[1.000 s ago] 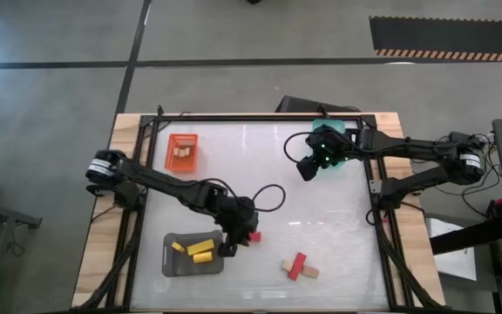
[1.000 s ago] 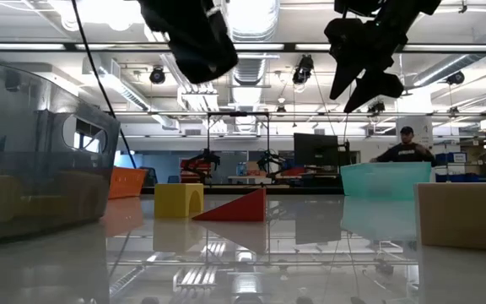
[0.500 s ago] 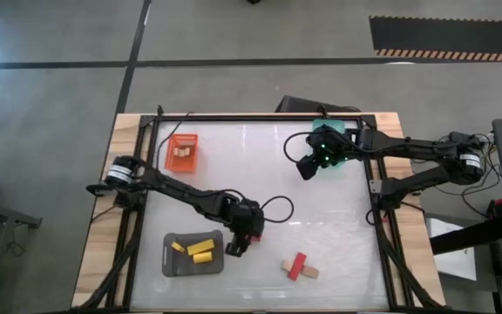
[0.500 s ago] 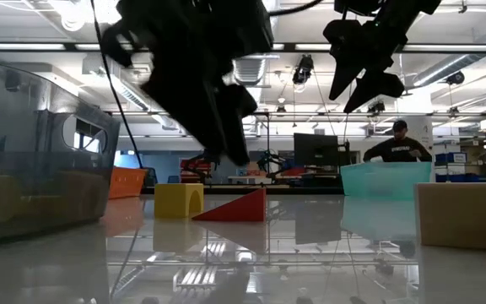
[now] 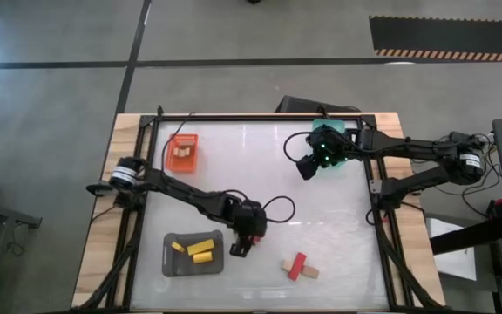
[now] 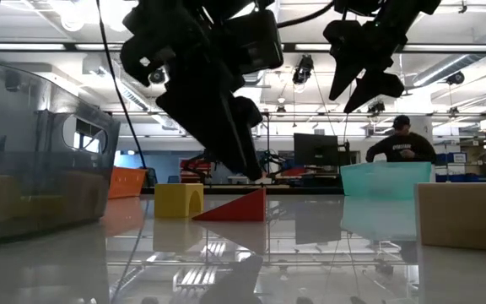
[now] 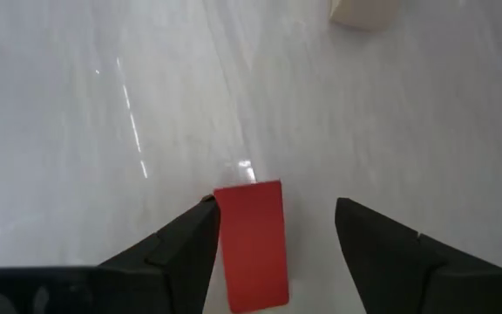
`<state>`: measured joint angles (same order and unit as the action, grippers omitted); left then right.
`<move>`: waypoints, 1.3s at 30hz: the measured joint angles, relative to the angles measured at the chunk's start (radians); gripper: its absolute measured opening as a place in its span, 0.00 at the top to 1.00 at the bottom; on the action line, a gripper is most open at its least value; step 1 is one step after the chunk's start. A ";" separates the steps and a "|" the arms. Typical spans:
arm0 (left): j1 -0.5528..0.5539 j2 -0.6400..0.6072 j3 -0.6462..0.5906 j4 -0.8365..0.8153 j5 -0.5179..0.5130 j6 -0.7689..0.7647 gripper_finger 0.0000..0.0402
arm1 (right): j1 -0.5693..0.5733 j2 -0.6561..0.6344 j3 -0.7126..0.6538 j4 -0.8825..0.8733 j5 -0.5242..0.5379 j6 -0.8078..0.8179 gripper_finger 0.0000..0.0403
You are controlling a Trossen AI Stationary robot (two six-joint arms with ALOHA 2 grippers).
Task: Sort & place blocks by color
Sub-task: Put the red block into the green bin
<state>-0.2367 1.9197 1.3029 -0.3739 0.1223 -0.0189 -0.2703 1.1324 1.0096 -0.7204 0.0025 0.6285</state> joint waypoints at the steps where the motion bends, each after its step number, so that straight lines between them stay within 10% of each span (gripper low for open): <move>1: 0.000 0.004 0.000 -0.003 0.000 0.000 0.47 | 0.000 0.000 0.000 0.000 0.000 0.000 0.46; 39: 0.020 0.032 -0.119 0.226 0.007 -0.097 0.56 | 0.000 0.000 0.000 0.000 -0.001 -0.001 0.46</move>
<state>-0.2170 1.9518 1.1837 -0.1480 0.1295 -0.1158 -0.2703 1.1328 1.0096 -0.7208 0.0016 0.6273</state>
